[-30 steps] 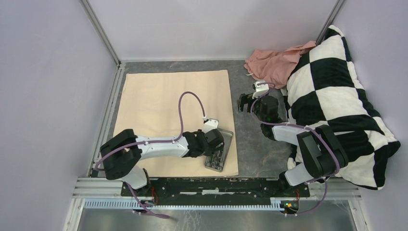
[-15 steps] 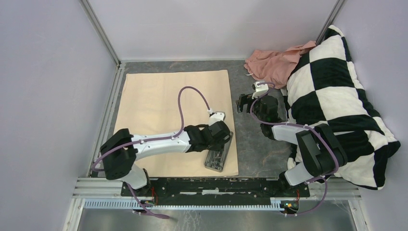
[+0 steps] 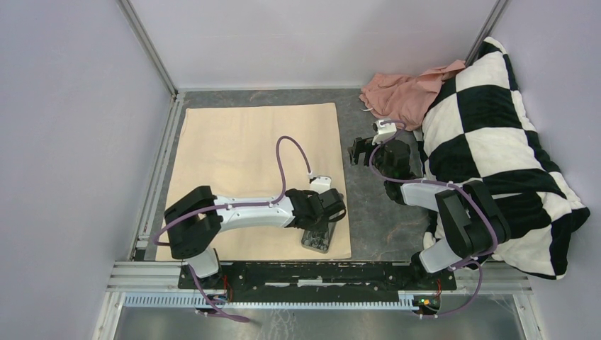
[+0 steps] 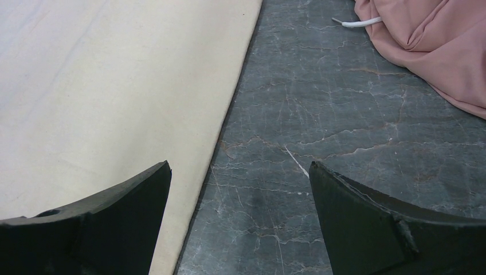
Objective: Open and lay out the surgical kit
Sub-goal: Pick up the medical item from the container.
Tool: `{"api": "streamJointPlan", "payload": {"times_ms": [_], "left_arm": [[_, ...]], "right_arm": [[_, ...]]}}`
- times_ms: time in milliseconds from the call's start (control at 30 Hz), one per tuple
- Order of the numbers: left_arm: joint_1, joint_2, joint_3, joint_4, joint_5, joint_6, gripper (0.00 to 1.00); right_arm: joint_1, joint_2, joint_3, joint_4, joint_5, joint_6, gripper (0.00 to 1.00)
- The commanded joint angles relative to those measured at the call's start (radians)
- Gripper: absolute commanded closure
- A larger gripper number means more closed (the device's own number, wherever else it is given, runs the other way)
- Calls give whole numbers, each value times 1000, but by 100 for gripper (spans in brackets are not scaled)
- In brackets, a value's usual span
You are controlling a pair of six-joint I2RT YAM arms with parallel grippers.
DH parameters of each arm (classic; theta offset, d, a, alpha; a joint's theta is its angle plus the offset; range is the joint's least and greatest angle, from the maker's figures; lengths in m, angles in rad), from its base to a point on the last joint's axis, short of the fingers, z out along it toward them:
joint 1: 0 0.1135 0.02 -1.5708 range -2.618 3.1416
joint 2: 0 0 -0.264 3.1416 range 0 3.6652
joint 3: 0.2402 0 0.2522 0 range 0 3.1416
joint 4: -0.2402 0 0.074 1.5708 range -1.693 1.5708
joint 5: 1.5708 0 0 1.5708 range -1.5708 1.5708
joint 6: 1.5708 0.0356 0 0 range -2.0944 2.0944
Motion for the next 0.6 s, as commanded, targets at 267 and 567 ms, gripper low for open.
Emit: {"api": "streamJointPlan", "payload": {"times_ms": [267,567], "left_arm": [[-4,48,14,-32,-67,-49,52],[-3,57,-19,29,-32,-43,51]], "right_arm": [[-10,13,42,28,-32,24,2],[-11,18,42,29,-35,27,2]]}}
